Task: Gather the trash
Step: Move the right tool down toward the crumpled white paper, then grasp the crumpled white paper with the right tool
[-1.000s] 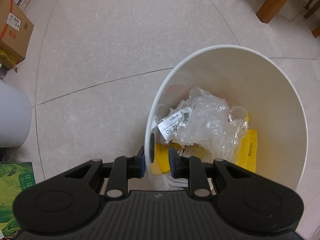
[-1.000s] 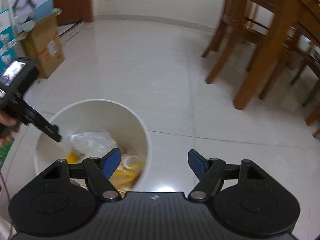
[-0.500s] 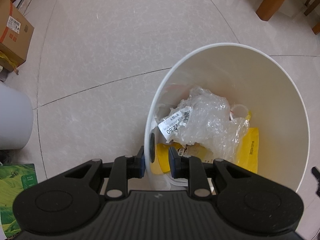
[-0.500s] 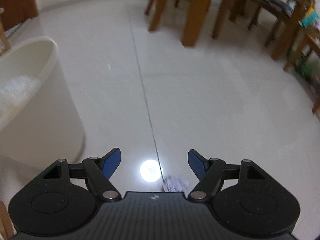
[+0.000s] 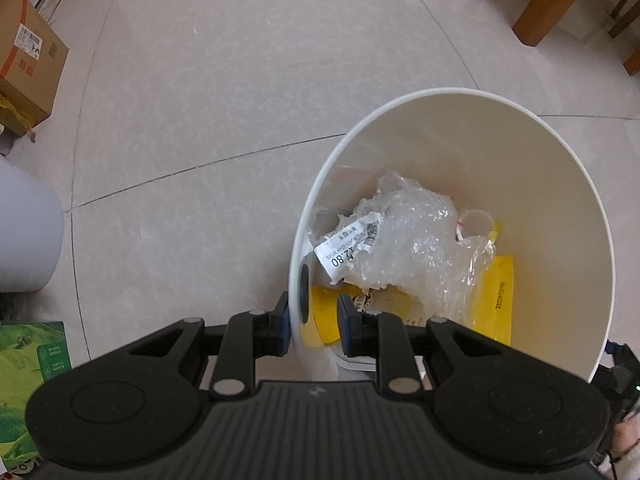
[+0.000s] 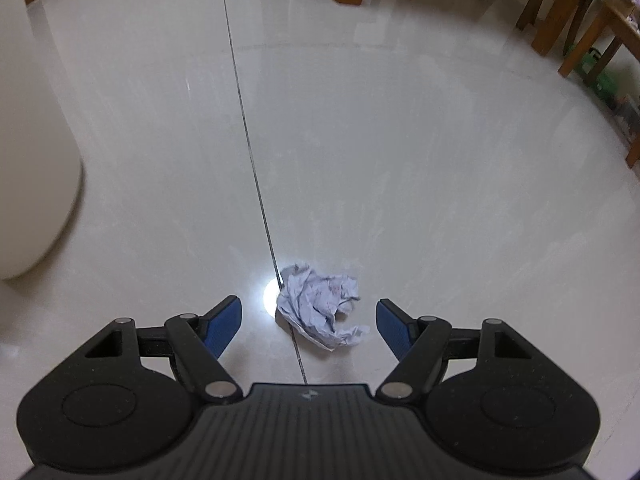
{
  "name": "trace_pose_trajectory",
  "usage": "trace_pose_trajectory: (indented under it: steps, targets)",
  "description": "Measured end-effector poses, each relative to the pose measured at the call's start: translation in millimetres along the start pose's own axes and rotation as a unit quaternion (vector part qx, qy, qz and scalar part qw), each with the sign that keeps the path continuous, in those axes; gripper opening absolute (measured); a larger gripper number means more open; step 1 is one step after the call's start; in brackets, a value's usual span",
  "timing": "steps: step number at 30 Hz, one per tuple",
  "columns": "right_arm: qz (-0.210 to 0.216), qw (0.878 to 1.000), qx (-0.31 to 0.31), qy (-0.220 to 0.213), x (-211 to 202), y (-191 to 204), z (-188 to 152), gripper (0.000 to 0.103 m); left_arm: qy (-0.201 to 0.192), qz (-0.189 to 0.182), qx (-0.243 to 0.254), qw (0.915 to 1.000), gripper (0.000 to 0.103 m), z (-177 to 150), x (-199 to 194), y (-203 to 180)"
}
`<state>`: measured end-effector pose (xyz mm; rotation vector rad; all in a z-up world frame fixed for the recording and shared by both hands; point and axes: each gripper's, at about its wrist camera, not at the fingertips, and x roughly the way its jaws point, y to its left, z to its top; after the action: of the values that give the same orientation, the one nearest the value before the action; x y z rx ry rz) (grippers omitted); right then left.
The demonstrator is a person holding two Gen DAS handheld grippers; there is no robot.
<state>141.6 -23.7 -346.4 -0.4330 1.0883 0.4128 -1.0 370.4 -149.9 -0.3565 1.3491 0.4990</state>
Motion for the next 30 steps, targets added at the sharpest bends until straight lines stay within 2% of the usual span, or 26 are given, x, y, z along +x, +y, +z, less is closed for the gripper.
trace_pose_trajectory:
  steps: [12,15,17,21,26,30]
  targets:
    - [0.003,0.999,0.025,0.026,57.0,-11.9,-11.8,0.076,-0.005,0.003,0.009,0.9999,0.021,-0.8,-4.4,-1.7]
    - [0.009,0.999,0.029,0.031,60.9,-13.7,-11.6,0.067,-0.005,0.003,0.01,0.9999,0.021,-0.1,-3.9,-2.5]
    - [0.015,0.999,0.028,0.033,61.1,-14.1,-11.5,0.059,-0.005,0.004,0.01,0.9999,0.021,-0.2,-3.7,-3.1]
    - [0.02,0.999,0.024,0.031,57.0,-19.7,-4.4,0.051,-0.006,0.004,0.011,0.9999,0.021,-0.1,-4.1,-3.1]
    - [0.023,0.999,0.021,0.032,46.1,-19.4,1.8,0.048,-0.006,0.005,0.012,0.9999,0.021,-0.5,-3.5,-3.9]
    - [0.027,0.999,0.007,0.035,19.4,-17.4,15.2,0.048,-0.005,0.006,0.01,0.9999,0.021,-0.8,-3.2,-3.8]
